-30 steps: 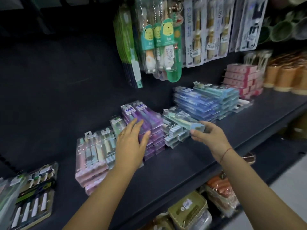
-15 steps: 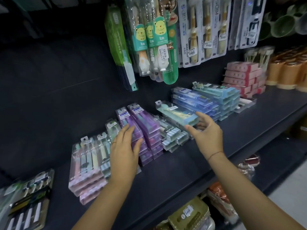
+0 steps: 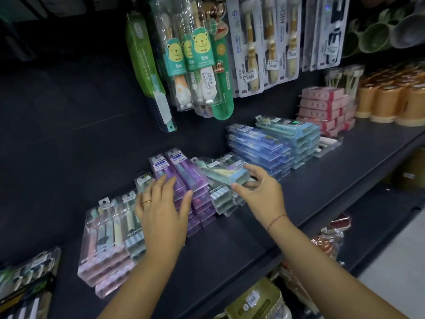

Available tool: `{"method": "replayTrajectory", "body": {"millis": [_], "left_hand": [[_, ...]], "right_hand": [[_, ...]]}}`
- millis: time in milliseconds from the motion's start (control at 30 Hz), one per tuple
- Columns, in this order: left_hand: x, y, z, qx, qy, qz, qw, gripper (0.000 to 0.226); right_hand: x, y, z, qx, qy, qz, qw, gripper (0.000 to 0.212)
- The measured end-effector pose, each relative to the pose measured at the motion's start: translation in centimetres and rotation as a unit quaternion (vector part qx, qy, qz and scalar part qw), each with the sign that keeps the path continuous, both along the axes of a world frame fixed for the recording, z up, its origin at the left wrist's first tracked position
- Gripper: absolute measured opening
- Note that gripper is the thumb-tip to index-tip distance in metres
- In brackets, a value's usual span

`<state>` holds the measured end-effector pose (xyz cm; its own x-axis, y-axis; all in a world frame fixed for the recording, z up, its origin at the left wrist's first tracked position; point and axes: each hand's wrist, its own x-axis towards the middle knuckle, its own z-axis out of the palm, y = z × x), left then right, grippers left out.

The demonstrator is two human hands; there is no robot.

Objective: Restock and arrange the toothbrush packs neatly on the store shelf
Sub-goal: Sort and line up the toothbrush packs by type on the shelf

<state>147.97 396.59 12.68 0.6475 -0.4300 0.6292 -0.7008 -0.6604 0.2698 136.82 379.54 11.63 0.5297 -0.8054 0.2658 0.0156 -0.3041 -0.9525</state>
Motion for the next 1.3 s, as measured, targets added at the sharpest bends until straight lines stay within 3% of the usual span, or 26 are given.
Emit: {"method": "replayTrajectory", "body": {"millis": [133, 267, 333, 500, 733, 900, 1033, 1133, 1300], "left_hand": [[-0.9, -2.0, 1.3, 0.007, -0.034, -0.013, 0.999, 0.067], [-2.6, -6.0, 3.3, 0.0, -0.048, -0.098, 0.994, 0.067], [-3.2, -8.9, 4.3, 0.041, -0.047, -0.147, 0.987, 0.07], [-2.5, -16.8, 5.3, 0.19, 0.02, -0.204, 0.96, 0.065], [-1.7, -20.1, 3.9, 0.233, 0.116, -0.258, 0.93, 0.065], [-1.8, -19.8, 3.4, 0.213, 0.121, -0.26, 0.934, 0.066], [-2.0, -19.9, 3.4, 0.208, 0.127, -0.262, 0.934, 0.066], [-2.2, -20.2, 3.6, 0.212, 0.133, -0.254, 0.934, 0.066], [-3.0, -17.2, 5.3, 0.214, 0.113, -0.24, 0.94, 0.067]], "right_hand": [[-2.0, -2.0, 2.2, -0.008, -0.077, -0.037, 0.996, 0.052], [-3.8, -7.0, 4.3, -0.037, -0.119, -0.098, 0.987, 0.049], [-4.5, -10.3, 4.9, -0.047, -0.117, -0.131, 0.983, 0.048], [-4.0, -17.9, 5.7, -0.046, -0.072, -0.157, 0.984, 0.052], [-2.0, -25.4, 3.7, 0.058, -0.075, -0.17, 0.981, 0.057], [-1.4, -26.4, 2.8, 0.036, -0.023, -0.128, 0.991, 0.051], [-1.1, -26.0, 2.8, 0.028, 0.0, -0.098, 0.995, 0.034], [-1.2, -25.2, 2.9, 0.004, 0.027, -0.109, 0.994, 0.035], [-1.3, -19.6, 5.1, -0.147, 0.015, -0.194, 0.97, 0.046]]}}
